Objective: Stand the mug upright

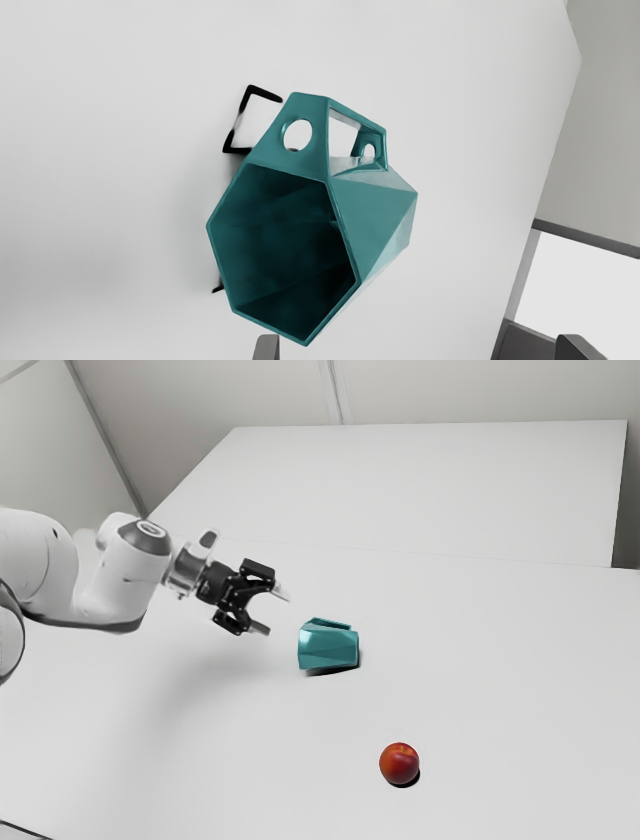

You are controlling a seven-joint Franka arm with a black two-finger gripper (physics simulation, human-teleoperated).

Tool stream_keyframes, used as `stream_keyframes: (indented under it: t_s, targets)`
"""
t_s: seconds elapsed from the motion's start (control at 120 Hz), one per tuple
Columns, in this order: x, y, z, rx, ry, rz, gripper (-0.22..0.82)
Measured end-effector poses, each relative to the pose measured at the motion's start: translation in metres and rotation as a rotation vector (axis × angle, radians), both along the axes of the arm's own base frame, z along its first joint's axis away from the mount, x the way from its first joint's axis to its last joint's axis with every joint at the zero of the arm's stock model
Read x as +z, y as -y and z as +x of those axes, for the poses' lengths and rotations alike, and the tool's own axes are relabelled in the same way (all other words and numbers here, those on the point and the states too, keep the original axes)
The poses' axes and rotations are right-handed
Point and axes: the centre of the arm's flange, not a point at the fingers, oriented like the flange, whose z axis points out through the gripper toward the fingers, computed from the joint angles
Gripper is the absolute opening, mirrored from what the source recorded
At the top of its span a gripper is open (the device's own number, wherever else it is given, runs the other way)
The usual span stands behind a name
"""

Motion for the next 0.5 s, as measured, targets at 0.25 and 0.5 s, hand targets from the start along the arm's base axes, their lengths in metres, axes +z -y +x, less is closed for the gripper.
stream_keyframes:
  t_s: [0.25,0.5]
  targets:
    - [-0.048,0.008,-0.006,0.089,0.056,-0.074,0.6]
    - [-0.059,0.039,-0.008,0.089,0.119,-0.128,0.6]
